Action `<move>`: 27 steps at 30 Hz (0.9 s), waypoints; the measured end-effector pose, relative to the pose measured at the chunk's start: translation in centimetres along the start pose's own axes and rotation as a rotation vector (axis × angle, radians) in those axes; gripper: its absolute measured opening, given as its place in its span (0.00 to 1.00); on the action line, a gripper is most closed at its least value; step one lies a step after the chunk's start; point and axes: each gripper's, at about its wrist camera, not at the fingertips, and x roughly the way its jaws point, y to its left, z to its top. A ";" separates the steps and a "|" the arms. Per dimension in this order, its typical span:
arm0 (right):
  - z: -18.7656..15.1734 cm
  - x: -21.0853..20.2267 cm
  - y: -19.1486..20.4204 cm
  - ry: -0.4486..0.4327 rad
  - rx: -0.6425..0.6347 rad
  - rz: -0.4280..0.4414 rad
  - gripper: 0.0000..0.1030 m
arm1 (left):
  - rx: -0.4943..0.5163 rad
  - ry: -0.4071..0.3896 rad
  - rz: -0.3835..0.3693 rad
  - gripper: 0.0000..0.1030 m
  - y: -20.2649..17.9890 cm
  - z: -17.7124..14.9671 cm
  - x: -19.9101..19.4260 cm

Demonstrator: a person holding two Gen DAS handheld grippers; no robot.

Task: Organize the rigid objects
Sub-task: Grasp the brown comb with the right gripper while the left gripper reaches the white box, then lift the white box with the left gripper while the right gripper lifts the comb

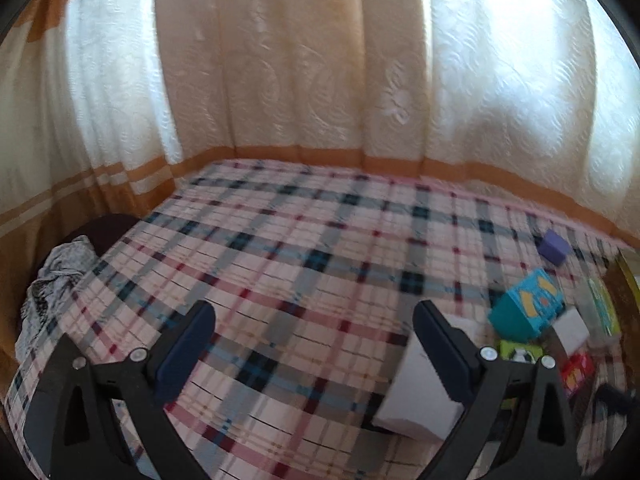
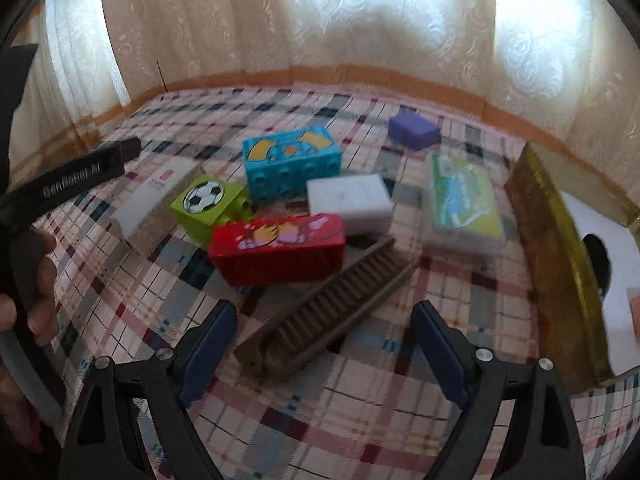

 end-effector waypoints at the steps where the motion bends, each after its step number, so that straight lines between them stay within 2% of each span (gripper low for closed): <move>1: -0.1 0.0 -0.3 0.000 -0.009 -0.022 0.81 | 0.026 0.017 -0.009 0.98 -0.4 -0.2 0.2; 3: -0.4 -0.3 -1.4 0.000 -0.003 -0.018 0.71 | 0.086 0.036 -0.014 0.98 -1.5 -0.5 0.3; 7: -0.9 -1.0 -3.3 0.001 -0.017 0.003 0.44 | 0.153 0.031 -0.039 0.99 -2.6 -0.9 -0.1; 8: -1.2 -1.2 -3.8 -0.004 -0.023 0.008 0.42 | 0.160 0.037 -0.060 1.00 -2.7 -1.0 -0.1; 16: -1.9 -1.6 -5.6 -0.022 -0.027 0.014 0.42 | 0.197 0.058 -0.127 0.99 -3.5 -1.4 -0.4; 19: -1.6 -1.3 -5.4 -0.024 -0.022 0.014 0.42 | 0.219 0.078 -0.116 0.99 -3.8 -1.7 0.0; 21: -1.1 -1.0 -5.4 -0.022 -0.020 0.005 0.42 | 0.237 0.110 -0.079 0.99 -4.0 -2.0 0.6; 24: -0.5 -0.4 -5.2 -0.022 -0.018 -0.003 0.42 | 0.217 0.162 -0.063 0.99 -3.8 -2.1 1.6; 25: -0.4 -0.2 -5.1 -0.023 -0.019 -0.006 0.42 | 0.194 0.182 -0.073 0.96 -3.6 -2.1 1.9; 27: -0.2 -0.1 -4.9 -0.025 -0.026 -0.010 0.42 | 0.160 0.192 -0.120 0.82 -3.2 -2.1 1.9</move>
